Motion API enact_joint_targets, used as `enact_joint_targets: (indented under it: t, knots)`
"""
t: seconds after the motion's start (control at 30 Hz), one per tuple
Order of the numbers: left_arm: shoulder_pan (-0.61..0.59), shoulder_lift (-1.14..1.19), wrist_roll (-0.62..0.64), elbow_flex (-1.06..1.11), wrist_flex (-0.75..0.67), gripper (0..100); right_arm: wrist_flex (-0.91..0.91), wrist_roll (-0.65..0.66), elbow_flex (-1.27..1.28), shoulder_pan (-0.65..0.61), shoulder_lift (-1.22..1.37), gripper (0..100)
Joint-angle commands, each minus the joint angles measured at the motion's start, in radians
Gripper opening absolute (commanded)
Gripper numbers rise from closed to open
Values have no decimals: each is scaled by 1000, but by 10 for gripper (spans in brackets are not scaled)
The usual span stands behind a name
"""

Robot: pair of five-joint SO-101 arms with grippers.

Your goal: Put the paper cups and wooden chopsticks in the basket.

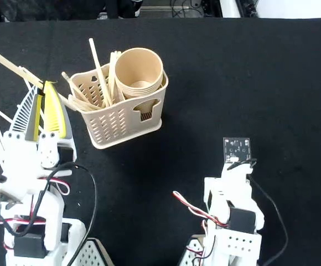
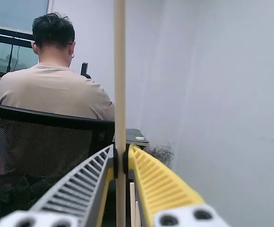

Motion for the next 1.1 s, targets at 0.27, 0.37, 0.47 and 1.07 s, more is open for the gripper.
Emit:
enact_joint_targets:
  t: [0.27,0.37,0.47,1.07]
  knots:
    - [4,81,-5,-139,-173,28,3,-2,-8,-11,-67,13]
    - [2,187,-9,-130,-301,28,3,-2,-8,-11,-67,13]
    - [2,342,-64,-131,-419,28,3,-2,-8,-11,-67,13]
    - [45,715,-81,265,-1103,29,3,-2,-8,-11,-67,13]
